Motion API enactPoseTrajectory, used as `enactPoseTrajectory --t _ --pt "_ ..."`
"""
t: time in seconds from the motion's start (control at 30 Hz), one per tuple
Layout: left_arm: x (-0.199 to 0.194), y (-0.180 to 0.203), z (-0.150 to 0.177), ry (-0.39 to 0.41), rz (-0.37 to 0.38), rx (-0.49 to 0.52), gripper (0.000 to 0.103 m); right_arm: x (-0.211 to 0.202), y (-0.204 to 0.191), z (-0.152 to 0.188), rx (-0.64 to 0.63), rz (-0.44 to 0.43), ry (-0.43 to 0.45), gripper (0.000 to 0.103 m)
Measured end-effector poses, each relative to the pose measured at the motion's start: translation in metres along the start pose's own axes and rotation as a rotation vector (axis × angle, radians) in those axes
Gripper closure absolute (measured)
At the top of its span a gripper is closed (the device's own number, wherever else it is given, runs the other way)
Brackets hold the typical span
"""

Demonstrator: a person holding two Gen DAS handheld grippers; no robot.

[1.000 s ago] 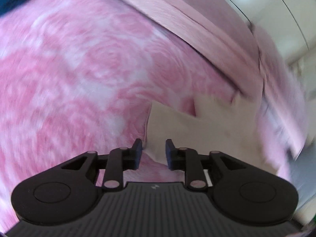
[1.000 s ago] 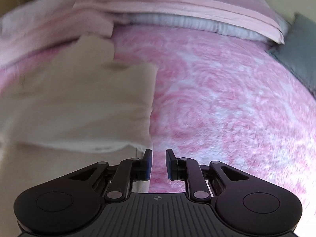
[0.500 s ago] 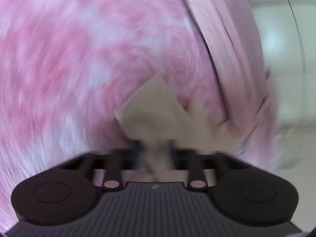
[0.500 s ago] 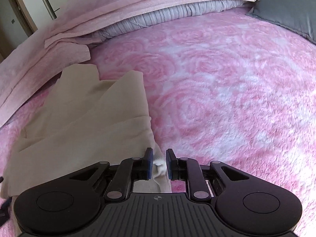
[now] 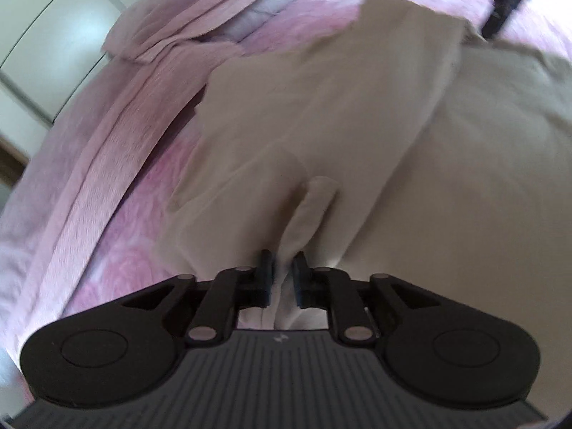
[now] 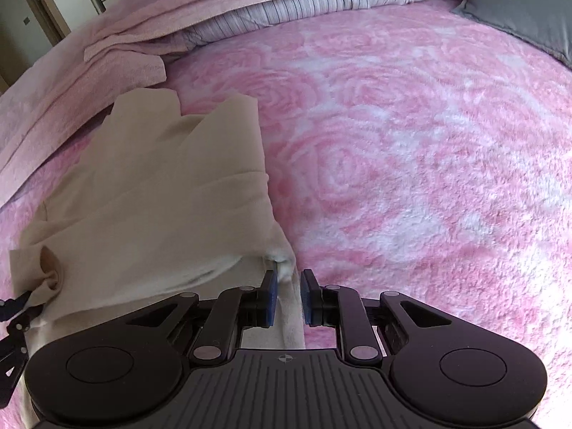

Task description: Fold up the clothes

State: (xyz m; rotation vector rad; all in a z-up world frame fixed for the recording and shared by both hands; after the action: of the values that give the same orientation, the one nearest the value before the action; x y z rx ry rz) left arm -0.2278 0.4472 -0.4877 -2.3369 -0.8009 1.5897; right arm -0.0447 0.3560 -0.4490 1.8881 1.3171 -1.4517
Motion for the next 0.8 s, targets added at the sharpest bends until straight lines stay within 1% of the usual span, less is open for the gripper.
enactPoseTrajectory --t 0.03,0.07,0.1,0.17,0.2,0.23,0.27,0.33,0.37,0.43,0.47,0.5,0.53,0.57,0.6,0.63,0.67,0.73,0.77,0.8 --pt "-0.003 -0.006 -0.001 0.001 0.03 -0.046 0.075 -0.002 0.0 0.0 -0.012 0.01 0.007 0.085" --pt "-0.009 -0.011 -0.004 0.015 0.08 -0.102 0.073 -0.005 0.001 -0.001 -0.026 0.023 0.015 0.085" --pt "-0.015 -0.017 -0.008 0.029 0.134 -0.157 0.073 -0.007 0.001 -0.003 -0.041 0.035 0.023 0.085" --pt "-0.03 -0.024 -0.013 0.068 0.267 -0.274 0.074 -0.015 -0.005 -0.009 -0.082 0.044 0.057 0.085" --pt "-0.04 -0.028 -0.016 0.098 0.314 -0.334 0.077 -0.019 -0.009 -0.012 -0.105 0.045 0.077 0.085" --pt "-0.046 -0.033 -0.018 0.125 0.324 -0.393 0.083 -0.023 -0.013 -0.016 -0.128 0.047 0.098 0.085" --pt "-0.046 -0.041 -0.023 0.144 0.314 -0.45 0.085 -0.027 -0.018 -0.019 -0.153 0.045 0.121 0.085" --pt "-0.032 -0.055 -0.029 0.139 0.271 -0.533 0.085 -0.03 -0.032 -0.03 -0.214 0.037 0.179 0.085" --pt "-0.021 -0.058 -0.031 0.119 0.251 -0.563 0.085 -0.029 -0.039 -0.035 -0.245 0.034 0.201 0.085" --pt "0.014 -0.053 -0.028 0.031 0.237 -0.593 0.084 -0.018 -0.049 -0.045 -0.289 0.037 0.219 0.085" --pt "0.028 -0.05 -0.026 0.002 0.229 -0.599 0.085 -0.011 -0.054 -0.05 -0.299 0.033 0.23 0.085" --pt "0.037 -0.047 -0.025 0.0 0.217 -0.596 0.084 -0.001 -0.057 -0.055 -0.306 0.022 0.235 0.085" --pt "0.042 -0.045 -0.026 -0.002 0.205 -0.584 0.084 0.014 -0.059 -0.057 -0.31 0.01 0.222 0.085" --pt "0.04 -0.045 -0.028 -0.002 0.196 -0.56 0.084 0.031 -0.057 -0.057 -0.32 0.016 0.18 0.085" --pt "0.037 -0.044 -0.03 -0.006 0.193 -0.545 0.084 0.047 -0.054 -0.057 -0.334 0.035 0.137 0.085" --pt "0.033 -0.047 -0.029 -0.016 0.206 -0.549 0.084 0.052 -0.054 -0.059 -0.348 0.042 0.119 0.085" --pt "0.029 -0.053 -0.029 -0.023 0.234 -0.571 0.084 0.05 -0.056 -0.062 -0.36 0.038 0.108 0.085" --pt "0.025 -0.07 -0.032 -0.009 0.291 -0.637 0.084 0.041 -0.056 -0.068 -0.362 0.031 0.073 0.085" --pt "0.027 -0.082 -0.039 0.004 0.305 -0.659 0.084 0.034 -0.056 -0.074 -0.351 0.016 0.071 0.085" --pt "0.03 -0.094 -0.046 0.014 0.312 -0.674 0.083 0.027 -0.056 -0.082 -0.333 -0.01 0.089 0.085"
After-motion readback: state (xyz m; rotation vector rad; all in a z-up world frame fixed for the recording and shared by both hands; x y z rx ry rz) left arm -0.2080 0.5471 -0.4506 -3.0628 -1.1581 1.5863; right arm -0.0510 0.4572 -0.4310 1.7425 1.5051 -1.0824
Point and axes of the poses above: each gripper's, at about its wrist camera, not at the fingertips, and x roughly the way its jaws point, y to its right, z to its underside, the point moved 10 cm from there along x, roughly the way its jaws point, and after that the axes turned 8 degrees about -y, right-handed, at the moved point
